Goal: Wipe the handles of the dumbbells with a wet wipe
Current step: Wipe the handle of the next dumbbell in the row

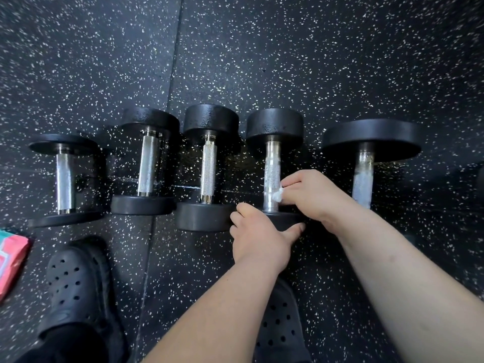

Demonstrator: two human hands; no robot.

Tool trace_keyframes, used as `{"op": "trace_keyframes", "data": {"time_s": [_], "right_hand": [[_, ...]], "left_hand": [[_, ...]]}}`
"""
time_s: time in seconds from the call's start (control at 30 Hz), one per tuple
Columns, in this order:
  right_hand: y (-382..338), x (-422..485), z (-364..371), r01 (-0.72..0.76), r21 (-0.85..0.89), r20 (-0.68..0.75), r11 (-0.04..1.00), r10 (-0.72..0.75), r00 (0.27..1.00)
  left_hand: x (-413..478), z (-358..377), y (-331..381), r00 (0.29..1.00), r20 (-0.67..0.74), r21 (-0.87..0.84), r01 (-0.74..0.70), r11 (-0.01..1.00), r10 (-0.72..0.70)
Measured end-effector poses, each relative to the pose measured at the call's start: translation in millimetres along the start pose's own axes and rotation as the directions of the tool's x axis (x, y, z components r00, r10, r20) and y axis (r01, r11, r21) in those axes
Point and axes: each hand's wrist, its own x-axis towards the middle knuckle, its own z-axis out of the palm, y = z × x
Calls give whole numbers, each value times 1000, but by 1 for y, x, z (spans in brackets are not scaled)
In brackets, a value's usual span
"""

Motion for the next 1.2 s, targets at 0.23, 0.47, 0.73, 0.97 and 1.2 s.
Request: {"op": "trace_keyframes", "data": {"time_s": [0.23, 0.47, 0.73, 0.97, 1.2], "right_hand": [[-4, -13, -3, 182, -254, -143, 950, -223, 964], [-5, -13, -4, 260, -329, -177, 908, -330, 927], [-14, -13, -6, 416, -477, 1, 774, -473, 881], [-22, -9, -13, 468, -632, 165, 618, -483, 860], [-25, -8, -5, 504, -729, 251, 462, -505, 826]], "left_hand": [[1, 0, 0, 1000, 2, -4, 0, 1000, 0], [1, 2, -1, 1000, 0, -15, -6, 1000, 6], [2, 2, -3, 1000, -7, -22, -9, 1000, 9], [2, 3, -3, 1000, 2, -19, -10, 1000, 10], [2, 1, -3, 1000, 13, -44, -7, 999, 8]]}}
